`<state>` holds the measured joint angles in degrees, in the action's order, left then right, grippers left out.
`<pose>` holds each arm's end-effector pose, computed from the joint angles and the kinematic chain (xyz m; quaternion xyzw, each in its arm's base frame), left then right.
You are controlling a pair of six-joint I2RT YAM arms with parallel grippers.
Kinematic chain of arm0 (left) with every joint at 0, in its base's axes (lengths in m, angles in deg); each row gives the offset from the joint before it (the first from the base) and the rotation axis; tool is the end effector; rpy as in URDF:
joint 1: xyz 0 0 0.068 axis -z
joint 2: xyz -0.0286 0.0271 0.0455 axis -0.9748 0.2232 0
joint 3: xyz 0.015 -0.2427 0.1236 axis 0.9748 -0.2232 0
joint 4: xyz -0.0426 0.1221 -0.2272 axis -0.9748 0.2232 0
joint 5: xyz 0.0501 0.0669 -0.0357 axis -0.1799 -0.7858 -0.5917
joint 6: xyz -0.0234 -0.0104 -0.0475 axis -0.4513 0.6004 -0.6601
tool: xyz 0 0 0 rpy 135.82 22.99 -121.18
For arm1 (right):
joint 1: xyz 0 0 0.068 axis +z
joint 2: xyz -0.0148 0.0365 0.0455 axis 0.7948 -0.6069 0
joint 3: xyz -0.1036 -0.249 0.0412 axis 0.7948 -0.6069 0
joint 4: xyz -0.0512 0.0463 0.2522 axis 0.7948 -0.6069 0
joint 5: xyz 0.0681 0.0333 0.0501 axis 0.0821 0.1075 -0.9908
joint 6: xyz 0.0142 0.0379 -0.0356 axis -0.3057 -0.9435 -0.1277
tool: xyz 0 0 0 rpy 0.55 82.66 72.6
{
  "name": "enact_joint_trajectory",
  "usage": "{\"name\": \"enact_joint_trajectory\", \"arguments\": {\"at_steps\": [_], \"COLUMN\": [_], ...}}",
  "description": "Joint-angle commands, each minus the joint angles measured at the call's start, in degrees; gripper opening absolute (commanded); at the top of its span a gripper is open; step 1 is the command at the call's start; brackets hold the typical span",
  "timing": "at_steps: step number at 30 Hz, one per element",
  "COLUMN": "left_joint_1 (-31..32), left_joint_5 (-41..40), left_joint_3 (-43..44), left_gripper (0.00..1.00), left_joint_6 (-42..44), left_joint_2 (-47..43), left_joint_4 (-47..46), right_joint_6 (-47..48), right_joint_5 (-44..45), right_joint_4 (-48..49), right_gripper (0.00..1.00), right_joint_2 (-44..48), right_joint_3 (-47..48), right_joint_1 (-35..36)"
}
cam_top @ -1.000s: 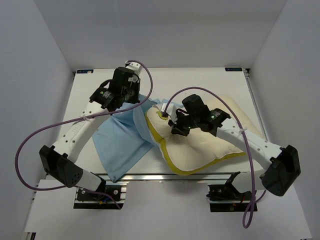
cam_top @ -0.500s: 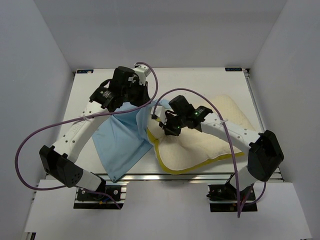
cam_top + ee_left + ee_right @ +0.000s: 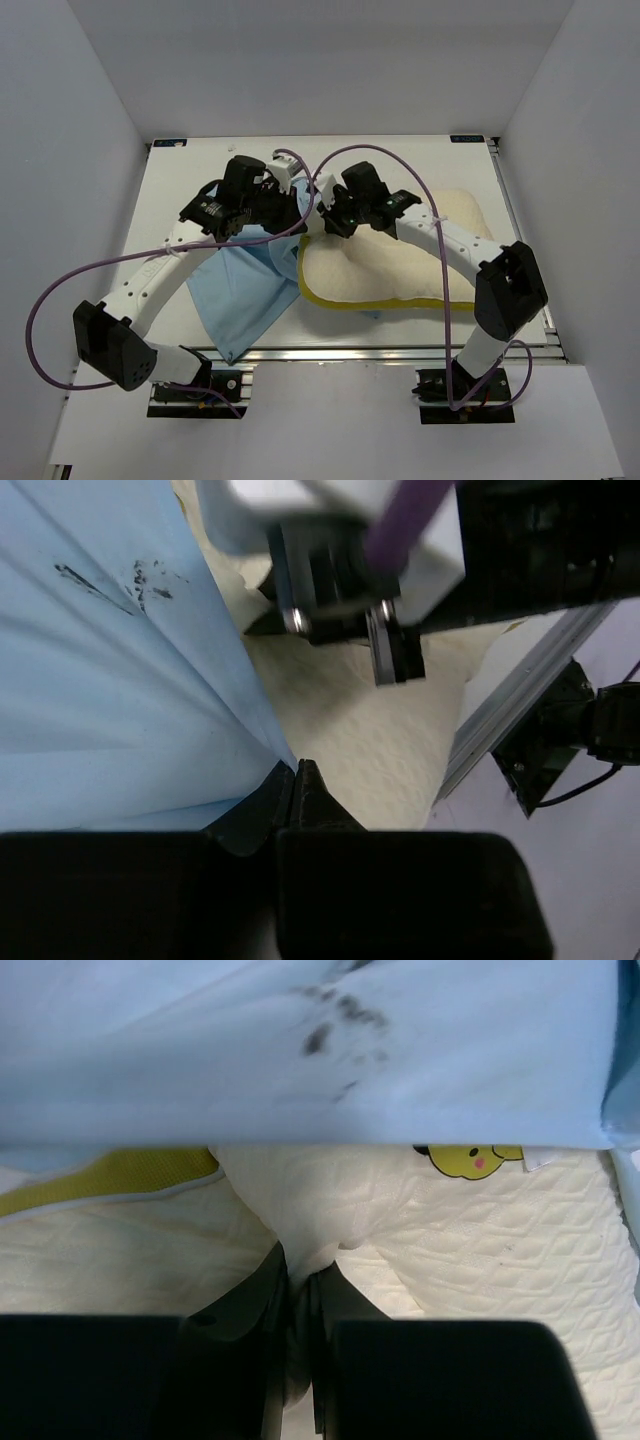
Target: Put the pillow into the pillowcase
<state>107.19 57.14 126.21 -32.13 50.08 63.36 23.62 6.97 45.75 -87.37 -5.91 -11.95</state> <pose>0.2466 -0.1584 0.3534 0.2229 0.8683 -0.3077 0.3190 0.2864 0.2562 0.2862 -0.5003 0.7497 0.1676 0.3993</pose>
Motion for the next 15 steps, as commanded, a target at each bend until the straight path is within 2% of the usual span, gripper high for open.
{"name": "enact_joint_trajectory", "arguments": {"at_steps": [1, 3, 7, 10, 15], "left_joint_1": [0.5, 0.5, 0.5, 0.59, 0.5], "left_joint_5": [6.01, 7.24, 10.05, 11.82, 9.89], "left_joint_3": [-1.73, -2.79, -3.41, -1.31, 1.25], "left_gripper": [0.01, 0.01, 0.01, 0.0, 0.0], "left_joint_6": [-2.31, -3.28, -5.03, -5.56, -3.37], "left_joint_2": [-3.73, -3.64, -2.33, -0.31, 0.23], "left_joint_4": [-4.85, -6.87, -9.69, -9.43, -4.95], "right_joint_6": [-2.86, -4.52, -6.03, -6.03, -8.84], "right_joint_5": [-0.47, -1.35, -2.58, 1.18, 4.36], "right_joint_4": [9.36, 12.35, 12.27, 12.97, 12.01], "right_gripper": [0.0, 0.0, 0.0, 0.0, 0.0], "right_joint_2": [0.36, 0.27, -3.5, -6.32, -10.97], "right_joint_3": [2.25, 1.55, 4.61, 7.69, 14.54], "right_joint_1": [-1.84, -2.36, -2.45, -2.8, -9.82]}}
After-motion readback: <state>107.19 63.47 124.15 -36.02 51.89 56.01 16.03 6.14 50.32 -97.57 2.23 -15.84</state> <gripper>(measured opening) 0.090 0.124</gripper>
